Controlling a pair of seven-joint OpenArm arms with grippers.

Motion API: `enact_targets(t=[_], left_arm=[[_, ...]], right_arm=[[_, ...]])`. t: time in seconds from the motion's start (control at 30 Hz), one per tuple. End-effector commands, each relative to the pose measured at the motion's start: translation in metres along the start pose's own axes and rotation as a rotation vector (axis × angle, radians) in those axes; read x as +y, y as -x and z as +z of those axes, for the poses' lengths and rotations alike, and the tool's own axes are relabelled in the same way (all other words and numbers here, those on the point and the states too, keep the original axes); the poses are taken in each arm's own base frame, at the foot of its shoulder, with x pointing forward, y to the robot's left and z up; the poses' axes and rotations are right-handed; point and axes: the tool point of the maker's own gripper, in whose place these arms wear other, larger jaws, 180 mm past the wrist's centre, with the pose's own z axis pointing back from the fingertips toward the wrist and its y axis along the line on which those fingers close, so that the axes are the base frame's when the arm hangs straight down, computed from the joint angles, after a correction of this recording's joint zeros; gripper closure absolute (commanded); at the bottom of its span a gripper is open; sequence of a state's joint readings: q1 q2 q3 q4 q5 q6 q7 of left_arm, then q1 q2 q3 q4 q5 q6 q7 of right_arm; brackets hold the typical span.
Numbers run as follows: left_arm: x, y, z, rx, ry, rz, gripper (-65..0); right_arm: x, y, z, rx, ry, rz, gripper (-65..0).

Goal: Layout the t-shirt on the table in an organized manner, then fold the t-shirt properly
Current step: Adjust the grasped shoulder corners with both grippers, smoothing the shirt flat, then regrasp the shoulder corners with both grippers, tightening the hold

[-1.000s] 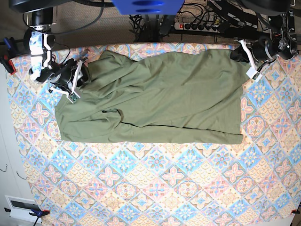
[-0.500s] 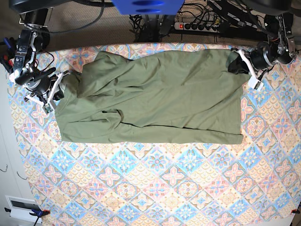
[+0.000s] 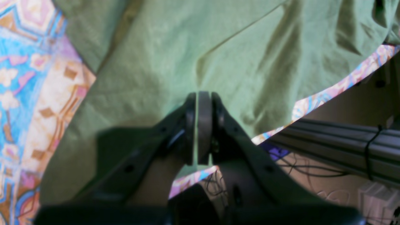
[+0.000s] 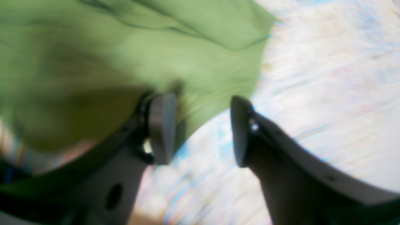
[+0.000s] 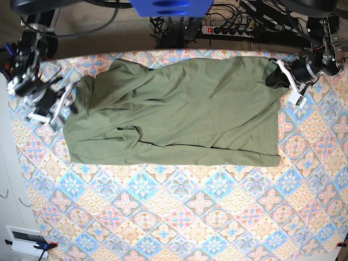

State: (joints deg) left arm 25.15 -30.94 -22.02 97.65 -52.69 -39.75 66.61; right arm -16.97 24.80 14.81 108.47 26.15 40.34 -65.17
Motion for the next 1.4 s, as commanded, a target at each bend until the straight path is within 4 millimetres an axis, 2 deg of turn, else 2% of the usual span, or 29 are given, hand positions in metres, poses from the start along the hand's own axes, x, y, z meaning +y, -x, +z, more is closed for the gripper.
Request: enact_targets(t=[0.0,0.1,0.17,0.3,0.57,0.73,0.83,0.93,1.07,1.13,1.23,1.37], left_arm=[[0.002,-0.012,0.006,-0.036,-0.002,-0.02,0.0],[0.003,-0.014,0.006,-0.038,-0.005,-0.024,0.0],[0.002,-0.014,0.006,-0.039,-0.004,-0.025,0.0],[0.002,-0.013,0.005,-0.035,-0.002,-0.024,0.0],[0.002,-0.011,0.006,-0.033,-0.004,-0.021,0.0],[0.002,-0.012,0.006,-0.034,-0.004,-0.022,0.0],[0.002,-0.012,0.006,-0.034,-0.004,-0.022,0.0],[0.002,-0.012,0.005,-0.034,-0.002,-0.023,0.0],[0.002,-0.013,0.005,-0.035,-0.002,-0.024,0.0],[0.002,-0.013,0.005,-0.035,-0.002,-0.024,0.0],[0.002,-0.012,0.005,-0.034,-0.002,-0.023,0.0],[0.002,-0.012,0.005,-0.034,-0.002,-0.023,0.0]], right_arm=[[0.001,-0.002,0.002,0.002,0.001,0.032,-29.5],[0.029,-0.001,-0.009,0.01,-0.072,0.079,-28.5],[0.037,0.0,-0.014,0.019,-0.077,0.127,-28.1],[0.042,0.003,-0.019,0.044,-0.071,0.177,-27.9],[0.052,0.018,-0.033,0.063,-0.12,0.143,-27.9],[0.051,0.038,-0.042,0.108,-0.138,0.101,-27.8],[0.051,0.042,-0.043,0.119,-0.142,0.092,-27.2],[0.051,0.042,-0.043,0.12,-0.141,0.093,-21.2],[0.048,0.042,-0.042,0.119,-0.135,0.092,-7.3],[0.046,0.043,-0.041,0.125,-0.131,0.096,-4.7],[0.04,0.044,-0.039,0.132,-0.12,0.112,-9.0],[0.038,0.043,-0.038,0.131,-0.116,0.116,-19.6]])
